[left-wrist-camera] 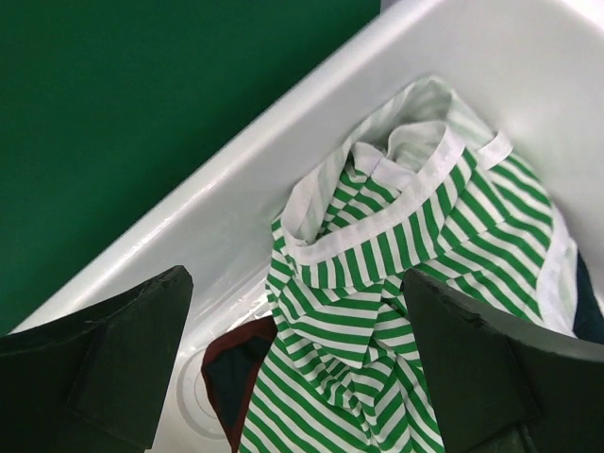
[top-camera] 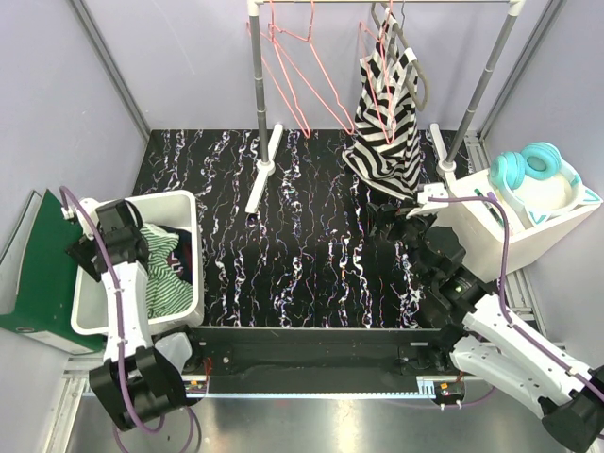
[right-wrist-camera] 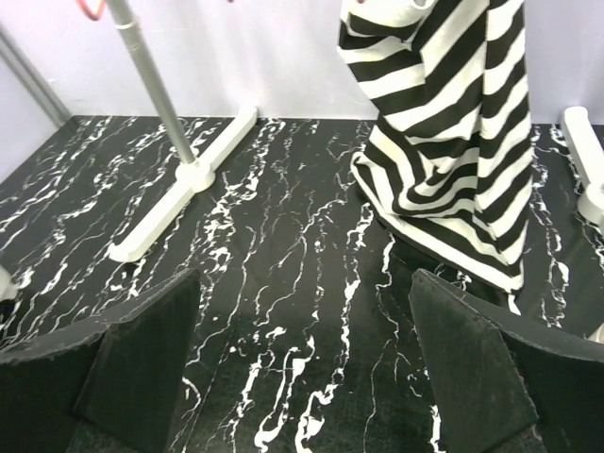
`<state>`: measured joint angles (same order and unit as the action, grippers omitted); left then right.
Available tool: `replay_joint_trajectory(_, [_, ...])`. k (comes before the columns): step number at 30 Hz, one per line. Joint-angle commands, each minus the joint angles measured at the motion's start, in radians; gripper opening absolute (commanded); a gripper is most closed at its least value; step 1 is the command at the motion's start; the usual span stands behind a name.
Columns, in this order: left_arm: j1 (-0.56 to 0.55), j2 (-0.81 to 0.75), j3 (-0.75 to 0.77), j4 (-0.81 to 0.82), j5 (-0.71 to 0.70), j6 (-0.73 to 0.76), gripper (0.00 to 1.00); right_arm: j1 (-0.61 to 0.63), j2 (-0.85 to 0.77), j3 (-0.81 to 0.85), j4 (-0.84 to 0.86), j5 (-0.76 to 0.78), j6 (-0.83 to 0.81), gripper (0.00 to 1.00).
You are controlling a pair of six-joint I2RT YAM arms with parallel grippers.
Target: Place the tank top on the hanger
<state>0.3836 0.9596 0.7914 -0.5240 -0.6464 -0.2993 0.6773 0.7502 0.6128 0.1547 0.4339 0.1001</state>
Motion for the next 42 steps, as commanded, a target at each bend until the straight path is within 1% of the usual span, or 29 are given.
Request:
replay_joint_trajectory(1, [0.032, 0.065, 0.009, 0.044, 0.102, -0.015, 0.98, -0.005, -0.035, 0.005, -0.001, -0.037, 0.016, 1.00])
replay_joint_trajectory(4, [0.041, 0.099, 0.009, 0.044, 0.146, -0.012, 0.95, -0.005, -0.061, -0.001, -0.007, -0.038, 0.016, 1.00])
replay_joint_trajectory(7, [0.058, 0.140, 0.017, 0.044, 0.194, -0.012, 0.94, -0.005, -0.092, -0.010, -0.009, -0.037, 0.016, 1.00])
replay_joint_trajectory(12, [0.133, 0.217, 0.023, 0.044, 0.309, -0.029, 0.91, -0.005, -0.123, -0.018, -0.007, -0.044, 0.023, 1.00])
replay_joint_trajectory(15, [0.143, 0.234, 0.038, 0.032, 0.321, -0.024, 0.82, -0.005, -0.123, -0.019, -0.007, -0.049, 0.021, 1.00])
replay_joint_trajectory(16, [0.144, 0.231, 0.035, 0.033, 0.318, -0.024, 0.72, -0.005, -0.123, -0.019, -0.007, -0.050, 0.020, 1.00])
replay_joint_trajectory(19, [0.144, 0.200, 0.031, 0.032, 0.317, -0.027, 0.52, -0.007, -0.121, -0.021, -0.007, -0.044, 0.016, 1.00])
replay_joint_trajectory(20, [0.144, 0.189, 0.031, 0.032, 0.323, -0.027, 0.35, -0.005, -0.123, -0.019, -0.007, -0.043, 0.016, 1.00])
replay_joint_trajectory(22, [0.144, 0.150, 0.037, 0.032, 0.359, -0.014, 0.22, -0.005, -0.123, -0.019, -0.007, -0.044, 0.016, 1.00])
replay_joint_trajectory(23, [0.146, 0.134, 0.037, 0.032, 0.370, -0.011, 0.06, -0.005, -0.121, -0.019, -0.007, -0.044, 0.016, 1.00])
replay_joint_trajectory(24, [0.144, 0.099, 0.038, 0.033, 0.389, -0.008, 0.00, -0.005, -0.121, -0.019, -0.007, -0.043, 0.013, 1.00])
replay_joint_trajectory(26, [0.144, 0.062, 0.042, 0.035, 0.413, -0.009, 0.00, -0.005, -0.111, -0.021, -0.007, -0.038, 0.010, 1.00])
replay_joint_trajectory(27, [0.144, 0.020, 0.040, 0.039, 0.450, -0.009, 0.00, -0.005, -0.107, -0.018, -0.007, -0.034, 0.010, 1.00])
replay_joint_trajectory(32, [0.140, -0.131, 0.019, 0.061, 0.510, -0.026, 0.00, -0.005, -0.092, -0.018, -0.007, -0.030, 0.009, 1.00])
replay_joint_trajectory(35, [0.132, -0.254, 0.009, 0.068, 0.565, -0.055, 0.00, -0.005, -0.080, -0.015, -0.006, -0.032, 0.009, 1.00])
replay_joint_trajectory(37, [0.130, -0.295, 0.022, 0.068, 0.585, -0.092, 0.00, -0.005, -0.065, -0.008, -0.007, -0.032, 0.007, 1.00])
replay_joint_trajectory(40, [0.129, -0.360, 0.081, 0.076, 0.639, -0.132, 0.00, -0.005, -0.034, 0.005, -0.009, -0.030, 0.004, 1.00])
replay_joint_trajectory(42, [0.127, -0.390, 0.155, 0.090, 0.695, -0.139, 0.00, -0.005, -0.025, 0.013, -0.015, -0.029, 0.006, 1.00])
